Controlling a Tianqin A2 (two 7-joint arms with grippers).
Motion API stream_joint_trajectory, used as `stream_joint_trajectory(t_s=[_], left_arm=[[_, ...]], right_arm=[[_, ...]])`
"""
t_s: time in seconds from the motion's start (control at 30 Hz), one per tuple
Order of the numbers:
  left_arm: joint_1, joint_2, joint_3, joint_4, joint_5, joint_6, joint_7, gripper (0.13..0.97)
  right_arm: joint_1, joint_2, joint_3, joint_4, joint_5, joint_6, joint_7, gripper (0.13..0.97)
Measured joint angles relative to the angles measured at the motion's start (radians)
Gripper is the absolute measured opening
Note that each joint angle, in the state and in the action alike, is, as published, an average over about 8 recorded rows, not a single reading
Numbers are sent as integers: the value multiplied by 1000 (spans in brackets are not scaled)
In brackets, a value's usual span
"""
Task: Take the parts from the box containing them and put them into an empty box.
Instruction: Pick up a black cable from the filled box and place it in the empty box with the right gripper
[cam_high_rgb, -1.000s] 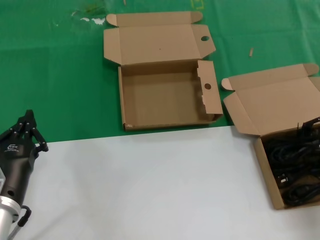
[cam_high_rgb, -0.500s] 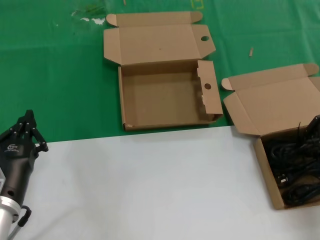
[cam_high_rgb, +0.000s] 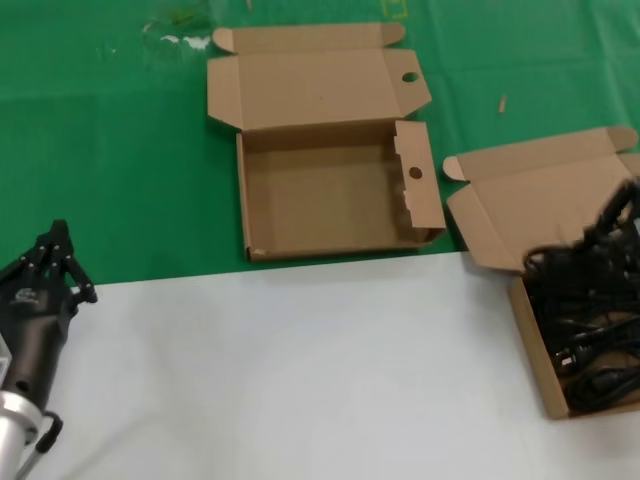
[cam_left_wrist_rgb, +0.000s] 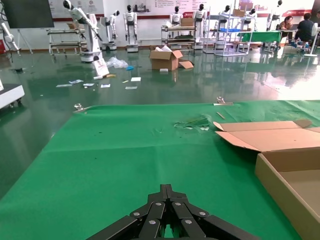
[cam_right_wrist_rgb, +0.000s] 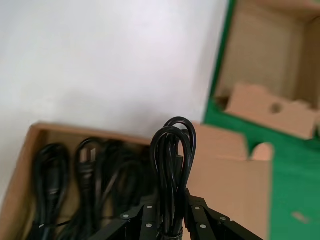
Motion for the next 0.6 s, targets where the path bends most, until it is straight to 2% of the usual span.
stream_joint_trajectory(t_s=[0.27,0.6], left_arm=[[0,0,0,0,0,0,0,140],[0,0,0,0,0,0,0,140]], right_arm=[[184,-100,-18,30,-15,-79,85,212],[351,-334,-100,-66,-82,-24,108,212]])
